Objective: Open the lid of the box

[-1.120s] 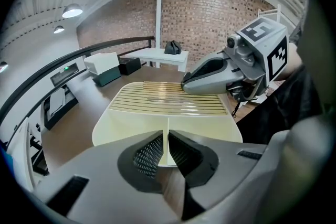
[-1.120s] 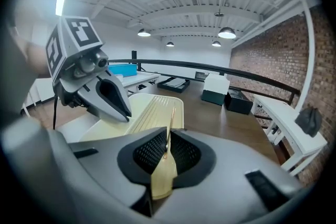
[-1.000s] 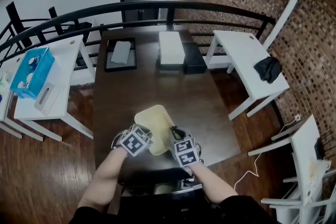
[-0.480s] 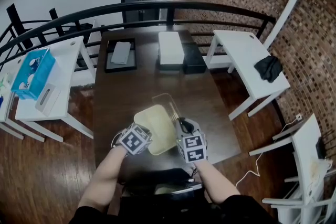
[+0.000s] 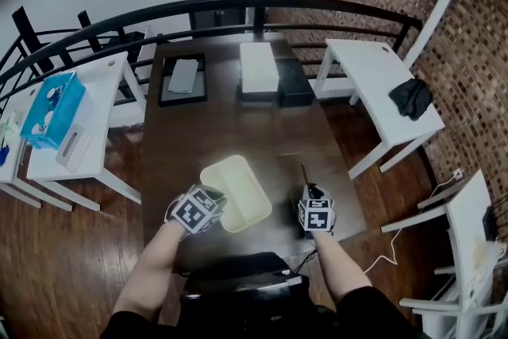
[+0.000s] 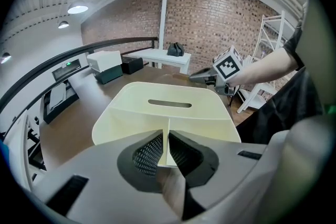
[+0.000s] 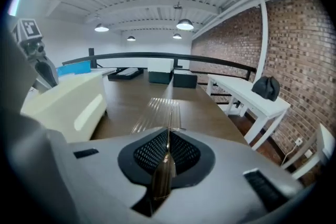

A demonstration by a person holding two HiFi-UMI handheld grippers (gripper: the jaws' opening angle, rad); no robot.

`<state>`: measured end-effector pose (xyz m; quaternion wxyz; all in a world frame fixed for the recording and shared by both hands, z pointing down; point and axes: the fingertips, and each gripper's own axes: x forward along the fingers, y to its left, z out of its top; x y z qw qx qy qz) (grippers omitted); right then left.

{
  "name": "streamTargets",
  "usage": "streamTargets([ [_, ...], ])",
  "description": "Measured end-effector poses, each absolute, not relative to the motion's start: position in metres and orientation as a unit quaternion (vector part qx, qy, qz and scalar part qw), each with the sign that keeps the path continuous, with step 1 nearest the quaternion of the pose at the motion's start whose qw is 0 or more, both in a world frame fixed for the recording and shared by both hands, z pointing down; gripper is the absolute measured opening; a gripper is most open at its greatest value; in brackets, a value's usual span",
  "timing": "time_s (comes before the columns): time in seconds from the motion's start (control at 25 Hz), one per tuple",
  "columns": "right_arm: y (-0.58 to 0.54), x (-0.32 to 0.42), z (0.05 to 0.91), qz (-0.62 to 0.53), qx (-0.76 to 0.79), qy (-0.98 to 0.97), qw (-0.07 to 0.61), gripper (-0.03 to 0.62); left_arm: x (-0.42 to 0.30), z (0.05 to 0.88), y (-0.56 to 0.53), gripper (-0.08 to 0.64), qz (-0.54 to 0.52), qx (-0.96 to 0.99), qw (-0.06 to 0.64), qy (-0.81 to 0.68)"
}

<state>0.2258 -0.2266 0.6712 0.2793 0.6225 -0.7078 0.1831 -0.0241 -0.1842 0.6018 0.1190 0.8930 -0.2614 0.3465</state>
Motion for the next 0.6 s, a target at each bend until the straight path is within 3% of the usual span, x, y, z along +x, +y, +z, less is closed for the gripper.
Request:
streamTargets([
  [0.16, -0.215, 0.243, 0.71, 0.204, 0.638, -0.689, 0.277, 0.017, -0.022, 0.601, -0.184, 0.028, 0.339, 0.894, 0.125, -0.263],
  [0.6, -0.217, 0.24, 0.72, 0.218, 0.653, -0.678, 0.258, 0.016, -0.021, 0.591, -0.182, 0.028, 0.319, 0.9, 0.134, -0.265],
])
